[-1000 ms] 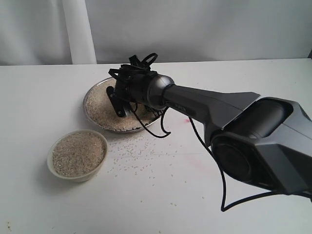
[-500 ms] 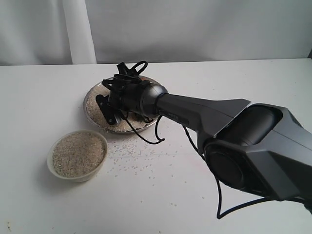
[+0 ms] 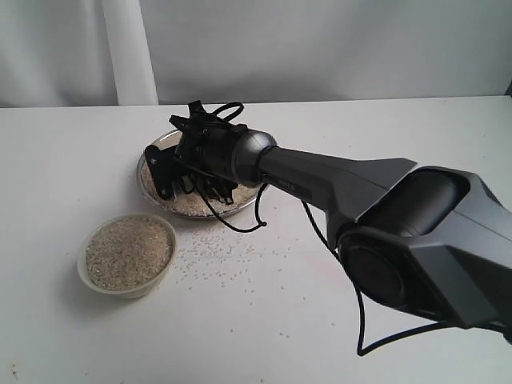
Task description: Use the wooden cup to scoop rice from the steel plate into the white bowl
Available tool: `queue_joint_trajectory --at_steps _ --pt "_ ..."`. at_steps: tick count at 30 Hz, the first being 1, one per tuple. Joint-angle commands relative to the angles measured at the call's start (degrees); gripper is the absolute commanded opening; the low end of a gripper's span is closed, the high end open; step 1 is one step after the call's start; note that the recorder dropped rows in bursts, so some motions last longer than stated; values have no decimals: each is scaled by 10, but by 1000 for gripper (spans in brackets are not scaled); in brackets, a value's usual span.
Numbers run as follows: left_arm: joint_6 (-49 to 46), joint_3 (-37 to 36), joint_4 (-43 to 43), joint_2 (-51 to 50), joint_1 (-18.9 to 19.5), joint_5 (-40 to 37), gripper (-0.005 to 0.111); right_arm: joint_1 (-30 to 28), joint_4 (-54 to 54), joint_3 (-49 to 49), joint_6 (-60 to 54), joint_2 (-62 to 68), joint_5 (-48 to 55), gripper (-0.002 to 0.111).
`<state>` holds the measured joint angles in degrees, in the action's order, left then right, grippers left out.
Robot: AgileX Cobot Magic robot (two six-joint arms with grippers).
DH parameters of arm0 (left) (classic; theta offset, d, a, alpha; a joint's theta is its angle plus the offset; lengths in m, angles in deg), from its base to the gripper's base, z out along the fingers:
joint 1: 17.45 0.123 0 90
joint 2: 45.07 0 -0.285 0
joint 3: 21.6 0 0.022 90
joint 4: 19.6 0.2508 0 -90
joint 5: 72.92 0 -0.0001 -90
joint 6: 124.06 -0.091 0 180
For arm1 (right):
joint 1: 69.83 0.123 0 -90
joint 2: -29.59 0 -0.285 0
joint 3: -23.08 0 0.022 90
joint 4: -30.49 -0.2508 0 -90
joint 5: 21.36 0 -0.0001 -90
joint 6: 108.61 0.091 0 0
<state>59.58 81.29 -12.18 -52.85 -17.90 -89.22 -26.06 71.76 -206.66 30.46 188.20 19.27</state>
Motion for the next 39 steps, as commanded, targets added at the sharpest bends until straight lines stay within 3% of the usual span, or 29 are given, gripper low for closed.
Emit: queue_joint_trajectory --at_steps 1,14,39 --pt "3 -1 -5 0 -2 6 0 2 -97 8 7 15 -16 0" --pt "3 -1 -5 0 -2 6 0 -17 -178 8 70 14 -45 0" --pt "3 -1 -5 0 -2 6 0 -56 -453 8 23 14 -161 0"
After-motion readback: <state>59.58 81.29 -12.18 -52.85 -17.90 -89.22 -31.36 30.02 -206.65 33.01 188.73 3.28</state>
